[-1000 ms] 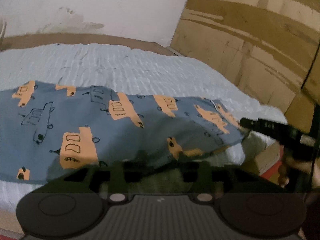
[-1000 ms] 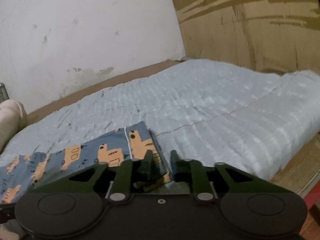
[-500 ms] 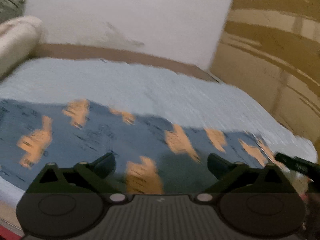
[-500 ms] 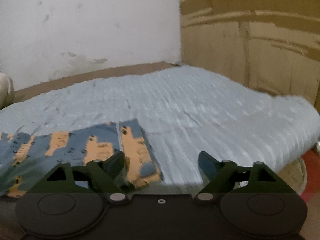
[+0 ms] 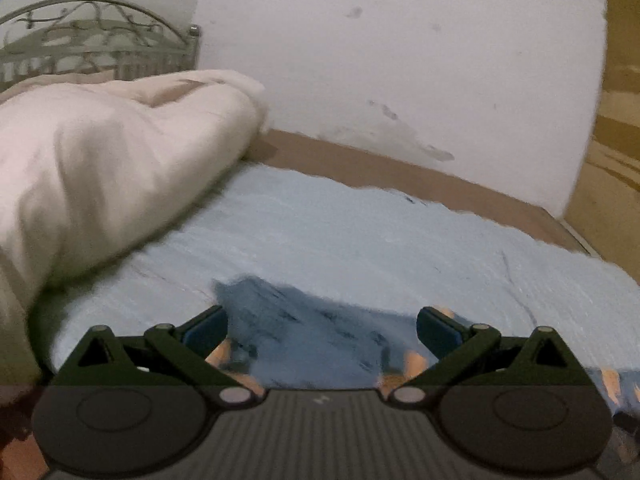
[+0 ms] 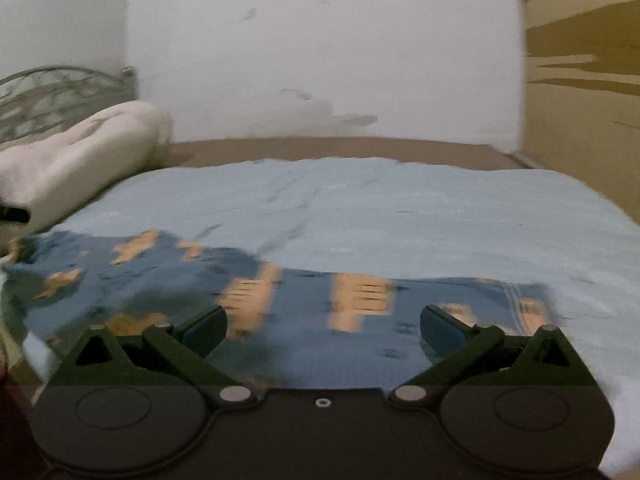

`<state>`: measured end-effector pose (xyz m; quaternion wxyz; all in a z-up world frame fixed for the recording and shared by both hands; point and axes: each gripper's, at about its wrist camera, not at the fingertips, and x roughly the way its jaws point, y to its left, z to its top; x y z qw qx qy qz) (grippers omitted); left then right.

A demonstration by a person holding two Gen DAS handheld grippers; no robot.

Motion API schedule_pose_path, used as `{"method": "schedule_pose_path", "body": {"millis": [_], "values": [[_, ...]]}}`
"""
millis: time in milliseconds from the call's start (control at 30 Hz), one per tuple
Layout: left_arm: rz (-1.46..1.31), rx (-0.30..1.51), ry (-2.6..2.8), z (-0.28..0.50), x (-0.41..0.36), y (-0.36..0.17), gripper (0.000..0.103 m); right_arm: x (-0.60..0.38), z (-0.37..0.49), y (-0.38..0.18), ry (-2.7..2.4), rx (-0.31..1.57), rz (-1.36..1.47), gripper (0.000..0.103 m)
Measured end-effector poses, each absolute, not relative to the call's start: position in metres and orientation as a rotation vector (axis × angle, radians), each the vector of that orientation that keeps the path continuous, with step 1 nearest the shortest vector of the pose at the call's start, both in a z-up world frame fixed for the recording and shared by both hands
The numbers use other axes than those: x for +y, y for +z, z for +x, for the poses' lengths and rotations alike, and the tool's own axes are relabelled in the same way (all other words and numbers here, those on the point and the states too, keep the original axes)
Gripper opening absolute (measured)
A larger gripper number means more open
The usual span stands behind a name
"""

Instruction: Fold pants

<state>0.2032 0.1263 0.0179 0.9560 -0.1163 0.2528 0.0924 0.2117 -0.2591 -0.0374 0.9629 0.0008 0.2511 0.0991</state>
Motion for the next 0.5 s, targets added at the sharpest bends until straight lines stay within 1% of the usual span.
{"method": "schedule_pose_path", "body": {"millis": [200,333,500], "values": [[-0.226,0.536,0.202,0.218,0.182,0.035,0.103,-0.199,0.233,-0.038,0.343,0.513,-0.029,0.102],[-0.29,0.601,0.182,0.229,0.212,0.018,0.102,-0.172,0.241,-0.041,0.398,0.524,-0.044,0.102],[-0.459,0.687,0.127,0.244,0.238,-0.017,0.102,-0.156,0.243,-0.046,0.414,0.546,-0.048,0.102]]}}
